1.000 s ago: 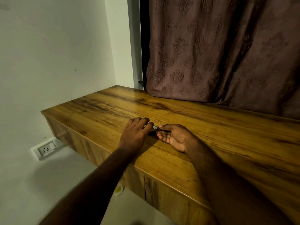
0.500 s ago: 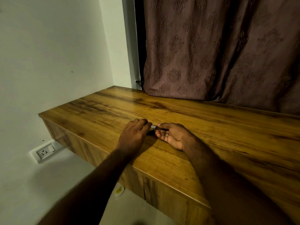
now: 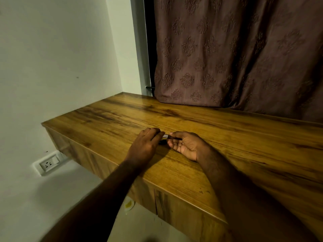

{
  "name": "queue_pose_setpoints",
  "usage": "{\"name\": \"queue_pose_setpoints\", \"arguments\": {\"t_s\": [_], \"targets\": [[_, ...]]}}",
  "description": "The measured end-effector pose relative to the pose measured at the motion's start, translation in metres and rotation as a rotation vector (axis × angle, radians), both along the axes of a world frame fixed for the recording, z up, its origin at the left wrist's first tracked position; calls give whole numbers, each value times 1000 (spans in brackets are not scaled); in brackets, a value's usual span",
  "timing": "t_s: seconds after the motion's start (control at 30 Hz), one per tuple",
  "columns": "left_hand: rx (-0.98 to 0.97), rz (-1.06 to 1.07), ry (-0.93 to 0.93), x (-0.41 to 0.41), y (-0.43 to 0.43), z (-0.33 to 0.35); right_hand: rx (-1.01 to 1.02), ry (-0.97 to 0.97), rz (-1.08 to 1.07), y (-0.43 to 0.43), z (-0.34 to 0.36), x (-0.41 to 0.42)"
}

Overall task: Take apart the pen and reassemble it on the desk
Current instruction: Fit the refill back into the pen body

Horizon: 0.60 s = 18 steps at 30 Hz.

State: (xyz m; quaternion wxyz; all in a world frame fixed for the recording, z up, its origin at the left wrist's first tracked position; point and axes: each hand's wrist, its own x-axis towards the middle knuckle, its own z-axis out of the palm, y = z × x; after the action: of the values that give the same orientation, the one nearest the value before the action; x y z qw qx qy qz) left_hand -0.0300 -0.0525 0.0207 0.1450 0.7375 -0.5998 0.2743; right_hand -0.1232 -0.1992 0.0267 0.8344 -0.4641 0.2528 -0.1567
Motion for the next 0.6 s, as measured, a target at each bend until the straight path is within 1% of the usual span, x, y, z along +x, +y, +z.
{"name": "queue_pose_setpoints", "arguments": {"t_s": [0.13,0.3,0.4,0.6], "targets": [[-48,-26,118,0,-1,-1,-3,5,6,2,2,-1],[-123,-39,198,5,-2,-8,7,-3,1,3,2,-1],[-130,-47,201,5,-2,-9,9,-5,-2,3,2,0],[-77,-69,165,3,-5,-7,13,-20,15,5,2,-1]]}}
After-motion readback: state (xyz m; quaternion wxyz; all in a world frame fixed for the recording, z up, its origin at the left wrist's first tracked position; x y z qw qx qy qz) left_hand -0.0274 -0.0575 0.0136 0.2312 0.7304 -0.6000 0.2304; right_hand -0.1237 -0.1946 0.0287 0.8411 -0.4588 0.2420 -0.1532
